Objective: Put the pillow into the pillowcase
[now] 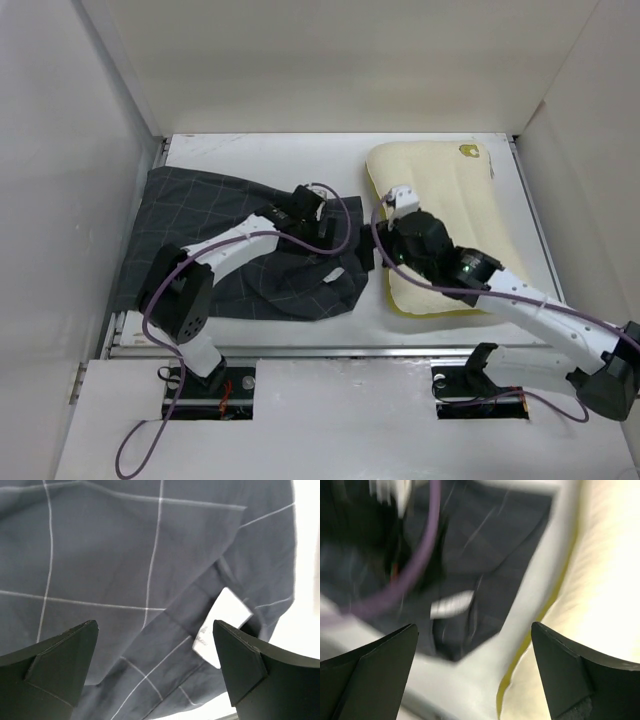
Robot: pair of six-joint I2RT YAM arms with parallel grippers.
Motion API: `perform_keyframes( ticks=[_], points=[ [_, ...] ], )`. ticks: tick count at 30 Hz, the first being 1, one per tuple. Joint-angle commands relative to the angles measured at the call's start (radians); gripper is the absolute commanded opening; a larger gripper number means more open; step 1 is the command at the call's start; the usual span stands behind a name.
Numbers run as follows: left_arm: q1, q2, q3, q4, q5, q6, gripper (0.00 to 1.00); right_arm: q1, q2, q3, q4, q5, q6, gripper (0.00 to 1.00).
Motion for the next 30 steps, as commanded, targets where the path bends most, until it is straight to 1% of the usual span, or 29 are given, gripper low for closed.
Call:
perform_keyframes(
  ticks=[1,2,3,4,5,6,8,11,12,13,14,15,16,17,18,20,21,22,24,25,28,29,30],
  points=[
    [-0.025,0.026,0.022,-0.066,-0.120,-0.012,1.00,-0.030,0.069,0.185,-0.151,0.329,0.060,1.00],
    [-0.041,0.046,0.033,-0.066,-0.131,-0.012,1.00,-0.056,0.100,0.225,-0.188,0.350,0.080,1.00],
    [-0.041,0.055,0.033,-0.075,-0.131,-0.012,1.00,-0.135,0.132,0.292,-0.217,0.331,0.090,1.00],
    [-0.051,0.064,0.047,-0.076,-0.131,-0.003,1.00,-0.184,0.161,0.317,-0.243,0.298,0.090,1.00],
    [-0.051,0.082,0.047,-0.076,-0.131,-0.003,1.00,-0.233,0.209,0.337,-0.243,0.265,0.090,1.00],
    [-0.061,0.092,0.058,-0.076,-0.140,-0.003,1.00,-0.325,0.230,0.353,-0.243,0.213,0.090,1.00],
    [-0.061,0.116,0.067,-0.076,-0.131,-0.003,1.00,-0.402,0.295,0.399,-0.243,0.212,0.090,1.00],
    [-0.070,0.173,0.090,-0.076,-0.122,0.019,1.00,-0.543,0.388,0.460,-0.207,0.157,0.024,1.00],
    [-0.070,0.200,0.104,-0.066,-0.133,0.019,1.00,-0.574,0.413,0.474,-0.193,0.119,-0.005,1.00],
    [-0.070,0.211,0.122,-0.066,-0.142,0.019,1.00,-0.605,0.437,0.492,-0.182,0.034,-0.027,1.00],
    [-0.070,0.224,0.131,-0.077,-0.142,0.019,0.96,-0.655,0.459,0.520,-0.148,-0.002,-0.044,1.00],
    [-0.070,0.233,0.142,-0.077,-0.154,0.019,0.90,-0.675,0.503,0.529,-0.124,-0.036,-0.080,1.00],
    [-0.070,0.247,0.162,-0.077,-0.154,0.019,0.79,-0.695,0.528,0.541,-0.104,-0.068,-0.093,1.00],
    [-0.061,0.247,0.173,-0.077,-0.154,0.019,0.52,-0.717,0.554,0.567,-0.081,-0.114,-0.093,1.00],
    [-0.061,0.256,0.183,-0.077,-0.154,0.019,0.41,-0.717,0.614,0.583,-0.044,-0.145,-0.111,1.00],
    [-0.052,0.256,0.205,-0.086,-0.167,0.019,0.24,-0.717,0.686,0.632,-0.044,-0.196,-0.144,1.00],
    [-0.051,0.256,0.205,-0.086,-0.167,0.019,0.03,-0.717,0.721,0.682,-0.054,-0.205,-0.159,1.00],
    [-0.039,0.256,0.216,-0.097,-0.188,0.009,0.00,-0.717,0.794,0.708,-0.068,-0.205,-0.170,1.00],
    [-0.030,0.256,0.226,-0.097,-0.188,0.009,0.00,-0.717,0.864,0.760,-0.090,-0.196,-0.170,1.00],
    [-0.030,0.245,0.236,-0.097,-0.188,0.009,0.00,-0.717,0.925,0.761,-0.102,-0.196,-0.170,1.00],
    [-0.019,0.198,0.249,-0.088,-0.197,0.000,0.00,-0.717,0.996,0.776,-0.114,-0.196,-0.133,1.00],
    [-0.019,0.184,0.262,-0.079,-0.197,0.000,0.00,-0.717,1.033,0.776,-0.125,-0.196,-0.122,0.98],
    [-0.010,0.155,0.278,-0.079,-0.188,0.000,0.00,-0.717,1.047,0.776,-0.125,-0.211,-0.113,0.91]
  ],
)
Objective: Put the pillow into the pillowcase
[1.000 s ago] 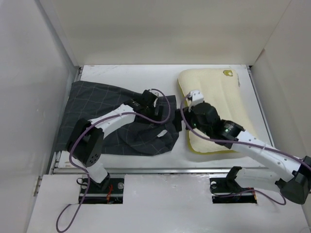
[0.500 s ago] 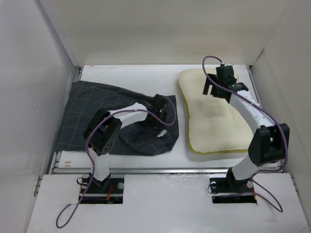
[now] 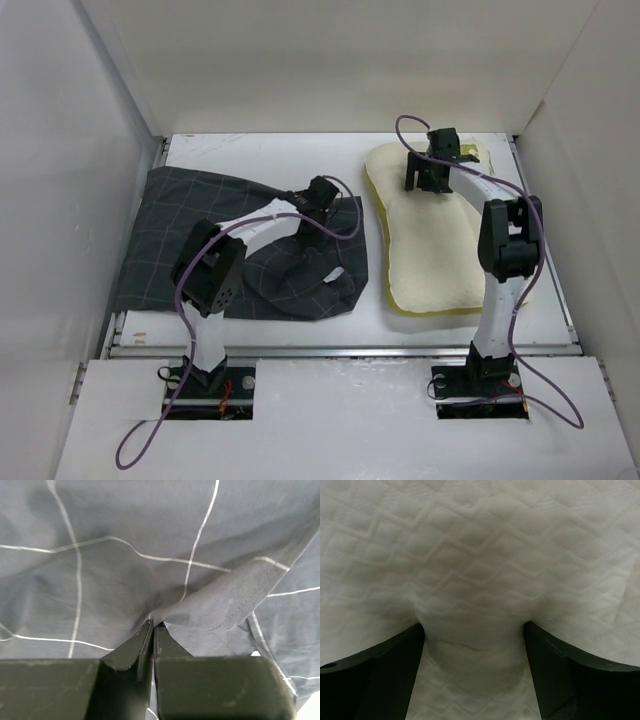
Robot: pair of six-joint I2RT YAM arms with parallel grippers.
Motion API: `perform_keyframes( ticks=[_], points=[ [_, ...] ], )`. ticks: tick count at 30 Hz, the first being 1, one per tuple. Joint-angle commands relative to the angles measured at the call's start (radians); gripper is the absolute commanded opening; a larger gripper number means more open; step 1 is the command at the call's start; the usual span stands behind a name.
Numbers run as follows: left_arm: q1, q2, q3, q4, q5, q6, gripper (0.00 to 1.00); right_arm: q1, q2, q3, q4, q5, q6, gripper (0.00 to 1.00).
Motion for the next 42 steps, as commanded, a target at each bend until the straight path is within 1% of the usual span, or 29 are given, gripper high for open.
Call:
perform_keyframes(
  ticks=[1,3,4,5,6,7,8,11,12,13,14,17,18,20,22,24,26,27,30,32,36,39,42],
  points=[
    [0.011,-0.119,0.074,-0.006,-0.018,0.001,0.00,0.003,0.058,0.022,-0.035,-0.057,0.021,0.82],
    [0.011,-0.156,0.088,0.006,0.003,0.013,0.00,0.003,0.058,0.009,-0.023,-0.031,0.030,0.52],
    [0.022,-0.165,0.101,0.018,0.025,0.014,0.00,0.003,0.058,0.008,-0.023,-0.022,0.030,0.28],
    [0.022,-0.174,0.101,0.032,0.025,0.027,0.00,0.003,0.058,0.008,-0.033,-0.005,0.030,0.19],
    [0.022,-0.185,0.114,0.032,0.036,0.027,0.00,0.003,0.058,0.018,-0.034,0.005,0.030,0.05],
    [0.032,-0.185,0.125,0.043,0.036,0.037,0.00,0.003,0.047,0.018,-0.034,0.005,0.019,0.00],
    [0.032,-0.185,0.134,0.043,0.036,0.037,0.00,0.003,0.033,-0.019,-0.020,-0.017,0.009,0.00],
    [0.051,-0.185,0.156,0.034,0.057,0.037,0.00,0.003,-0.082,-0.103,0.100,-0.087,-0.016,0.00],
    [0.051,-0.185,0.156,0.034,0.057,0.037,0.00,0.003,-0.118,-0.161,0.156,-0.097,-0.016,0.00],
    [0.061,-0.196,0.165,0.034,0.066,0.037,0.00,0.003,-0.196,-0.185,0.173,-0.106,-0.027,0.00],
    [0.071,-0.208,0.165,0.034,0.077,0.037,0.00,0.003,-0.235,-0.208,0.189,-0.106,-0.027,0.00],
    [0.083,-0.241,0.156,0.043,0.100,0.046,0.00,0.003,-0.396,-0.315,0.245,-0.173,-0.038,0.00],
    [0.083,-0.242,0.145,0.052,0.100,0.046,0.00,0.003,-0.431,-0.343,0.246,-0.198,-0.038,0.00],
    [0.095,-0.257,0.145,0.052,0.100,0.046,0.00,0.012,-0.520,-0.419,0.256,-0.198,-0.016,0.00],
    [0.106,-0.280,0.136,0.052,0.100,0.046,0.00,0.025,-0.570,-0.493,0.256,-0.207,-0.016,0.00],
    [0.115,-0.280,0.136,0.052,0.100,0.046,0.00,0.038,-0.640,-0.530,0.232,-0.186,-0.025,0.00],
    [0.115,-0.289,0.136,0.052,0.109,0.046,0.00,0.078,-0.688,-0.574,0.181,-0.123,-0.034,0.00],
    [0.126,-0.289,0.136,0.052,0.120,0.046,0.00,0.095,-0.740,-0.594,0.171,-0.104,-0.035,0.00],
    [0.126,-0.289,0.147,0.052,0.140,0.046,0.00,0.152,-0.824,-0.665,0.141,-0.092,-0.009,0.00],
    [0.126,-0.289,0.147,0.052,0.151,0.046,0.00,0.210,-0.853,-0.714,0.141,-0.062,0.031,0.00],
    [0.126,-0.311,0.134,0.052,0.187,0.046,0.00,0.274,-0.863,-0.743,0.169,-0.008,0.082,0.00],
    [0.126,-0.337,0.111,0.052,0.197,0.035,0.00,0.302,-0.820,-0.734,0.187,0.041,0.093,0.00],
    [0.126,-0.363,0.078,0.063,0.197,0.035,0.00,0.324,-0.749,-0.677,0.200,0.073,0.093,0.00]
  ],
)
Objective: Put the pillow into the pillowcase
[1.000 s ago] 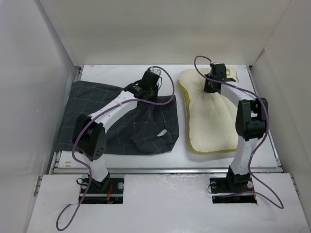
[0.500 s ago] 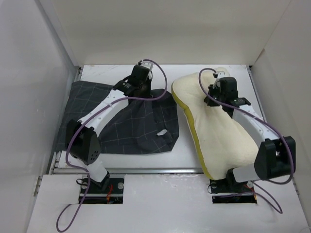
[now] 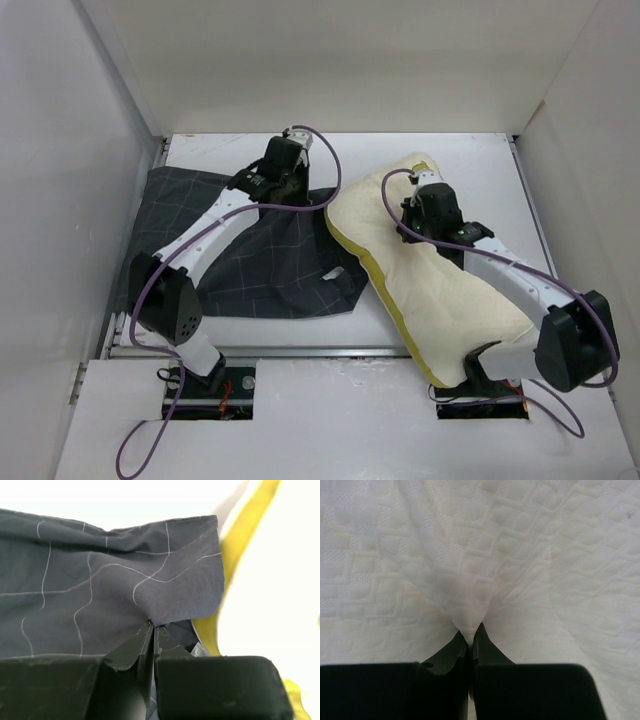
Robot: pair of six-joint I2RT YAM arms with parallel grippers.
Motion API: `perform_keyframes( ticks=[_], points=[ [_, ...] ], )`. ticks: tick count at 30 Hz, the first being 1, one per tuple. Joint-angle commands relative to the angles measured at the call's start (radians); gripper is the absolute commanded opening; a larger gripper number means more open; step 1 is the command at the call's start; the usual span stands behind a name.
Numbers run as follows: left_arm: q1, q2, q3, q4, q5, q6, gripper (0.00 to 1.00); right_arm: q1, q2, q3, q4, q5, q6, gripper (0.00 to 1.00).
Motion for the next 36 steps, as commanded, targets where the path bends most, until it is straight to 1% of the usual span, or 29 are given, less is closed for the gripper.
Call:
perform_keyframes(
  ticks=[1,7,9,10,11,12,15,17,18,21,25,26,28,31,32,35,36],
  points=[
    [0.000,-0.087,-0.024,0.026,0.025,-0.005,0.00,0.034,0.051,0.078,0.019,0.095,0.032,0.00],
    [0.000,-0.096,-0.004,0.026,0.046,-0.014,0.00,0.094,0.175,0.175,0.028,0.194,0.023,0.00],
    [0.000,-0.096,-0.004,0.026,0.065,-0.014,0.00,0.131,0.219,0.198,0.042,0.243,0.051,0.00],
    [0.000,-0.096,-0.004,0.026,0.080,-0.014,0.00,0.151,0.235,0.217,0.042,0.281,0.083,0.00],
    [0.000,-0.096,-0.004,0.035,0.091,-0.014,0.00,0.196,0.252,0.232,0.042,0.374,0.104,0.00],
    [0.000,-0.096,-0.004,0.035,0.101,-0.014,0.00,0.217,0.265,0.265,0.025,0.417,0.129,0.00],
    [0.000,-0.096,-0.004,0.035,0.114,-0.025,0.00,0.272,0.301,0.330,-0.027,0.500,0.212,0.00],
    [0.000,-0.096,0.005,0.035,0.114,-0.025,0.00,0.304,0.312,0.339,-0.038,0.561,0.268,0.00],
    [0.000,-0.096,0.014,0.035,0.114,-0.025,0.00,0.330,0.312,0.339,-0.053,0.648,0.291,0.00],
    [-0.009,-0.122,0.024,0.035,0.137,-0.025,0.00,0.330,0.321,0.339,-0.087,0.759,0.364,0.00],
    [-0.009,-0.176,0.015,0.035,0.126,-0.025,0.00,0.330,0.370,0.376,-0.139,0.861,0.364,0.00],
    [-0.009,-0.185,0.014,0.026,0.106,-0.025,0.00,0.330,0.379,0.376,-0.160,0.861,0.364,0.00],
    [-0.009,-0.197,0.014,0.026,0.083,-0.025,0.00,0.341,0.388,0.376,-0.150,0.841,0.323,0.00],
    [-0.009,-0.186,0.024,0.026,0.074,-0.014,0.00,0.428,0.333,0.278,-0.061,0.817,0.240,0.00],
    [-0.009,-0.177,0.050,0.026,0.074,-0.014,0.00,0.474,0.318,0.260,-0.045,0.788,0.230,0.00],
    [-0.009,-0.150,0.079,0.026,0.112,-0.014,0.00,0.517,0.260,0.192,0.013,0.700,0.230,0.00],
    [-0.009,-0.137,0.079,0.026,0.121,-0.014,0.00,0.545,0.247,0.151,0.065,0.657,0.230,0.00]
  ],
)
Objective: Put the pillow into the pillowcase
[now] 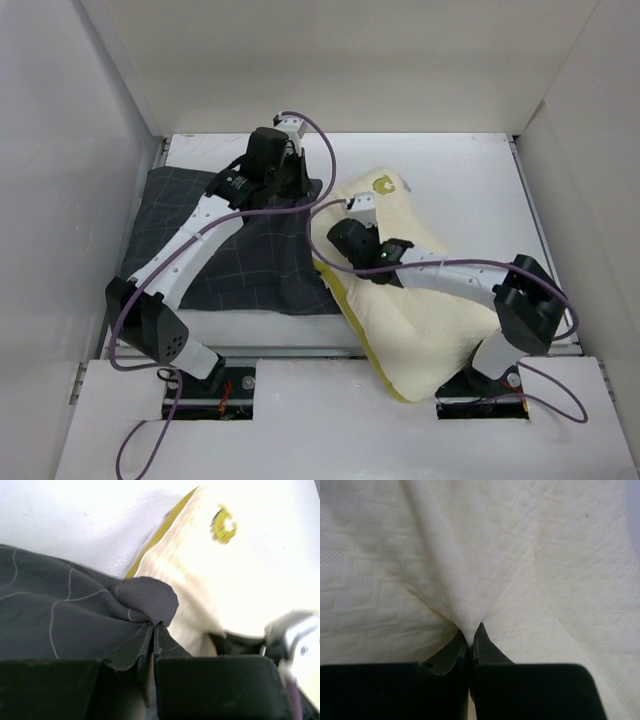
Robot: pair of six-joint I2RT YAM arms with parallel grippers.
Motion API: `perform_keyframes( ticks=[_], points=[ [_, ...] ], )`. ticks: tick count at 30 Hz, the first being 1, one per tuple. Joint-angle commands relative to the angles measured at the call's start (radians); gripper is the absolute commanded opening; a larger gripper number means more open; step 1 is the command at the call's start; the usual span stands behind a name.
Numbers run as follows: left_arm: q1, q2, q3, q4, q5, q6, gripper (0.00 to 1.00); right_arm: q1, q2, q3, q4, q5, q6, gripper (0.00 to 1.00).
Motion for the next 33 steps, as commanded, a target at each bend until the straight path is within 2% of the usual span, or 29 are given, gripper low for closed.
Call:
perform_keyframes(
  ticks=[1,5,6,9,11,12,13,14,16,17,20,21,23,25,26,27,29,32,33],
  points=[
    [-0.006,0.005,0.060,0.034,0.052,0.001,0.00,0.069,-0.090,-0.067,0.154,-0.085,-0.004,0.00],
    [-0.006,0.016,0.051,0.034,0.043,-0.008,0.00,0.082,-0.055,-0.095,0.209,-0.109,0.016,0.01],
    [-0.006,0.007,0.039,0.022,0.043,-0.009,0.00,0.082,-0.040,-0.095,0.197,-0.091,0.027,0.13],
    [-0.006,-0.049,-0.009,-0.007,-0.018,-0.036,0.00,0.082,-0.001,-0.021,0.107,-0.004,0.027,0.36],
    [-0.006,-0.097,-0.088,-0.020,-0.056,-0.065,0.00,0.082,-0.001,0.008,0.078,0.018,0.018,0.56],
    [-0.006,-0.149,-0.116,-0.020,-0.102,-0.079,0.00,0.082,-0.038,0.017,0.077,0.004,-0.011,0.66],
    [-0.006,-0.177,-0.165,-0.046,-0.122,-0.091,0.00,0.082,-0.058,0.017,0.091,-0.012,-0.026,0.85],
    [-0.006,-0.203,-0.187,-0.058,-0.141,-0.104,0.00,0.082,-0.079,0.007,0.105,-0.063,-0.042,0.92],
    [-0.006,-0.272,-0.222,-0.083,-0.204,-0.146,0.00,0.082,-0.139,-0.006,0.160,-0.124,-0.103,1.00],
    [-0.006,-0.292,-0.248,-0.110,-0.220,-0.156,0.01,0.082,-0.153,-0.006,0.175,-0.163,-0.121,1.00],
    [-0.006,-0.347,-0.273,-0.153,-0.261,-0.180,0.15,0.036,-0.171,0.014,0.185,-0.204,-0.151,1.00],
    [-0.006,-0.347,-0.273,-0.153,-0.270,-0.180,0.17,-0.017,-0.171,0.031,0.185,-0.251,-0.151,1.00],
    [-0.006,-0.370,-0.273,-0.166,-0.270,-0.171,0.52,-0.088,-0.159,0.040,0.185,-0.328,-0.151,1.00],
    [-0.006,-0.370,-0.273,-0.155,-0.270,-0.162,0.63,-0.215,-0.145,0.075,0.185,-0.465,-0.151,1.00],
    [-0.006,-0.361,-0.273,-0.155,-0.261,-0.145,0.94,-0.257,-0.120,0.085,0.194,-0.503,-0.151,1.00],
    [0.003,-0.352,-0.245,-0.118,-0.251,-0.131,1.00,-0.295,-0.106,0.094,0.194,-0.537,-0.151,1.00],
    [0.003,-0.322,-0.221,-0.078,-0.216,-0.059,1.00,-0.400,-0.049,0.144,0.203,-0.638,-0.164,1.00],
    [0.012,-0.191,-0.127,-0.031,-0.182,0.040,1.00,-0.492,0.023,0.221,0.176,-0.716,-0.174,1.00],
    [0.021,-0.092,-0.089,-0.041,-0.182,0.056,1.00,-0.510,0.069,0.236,0.176,-0.739,-0.174,1.00]
  ],
)
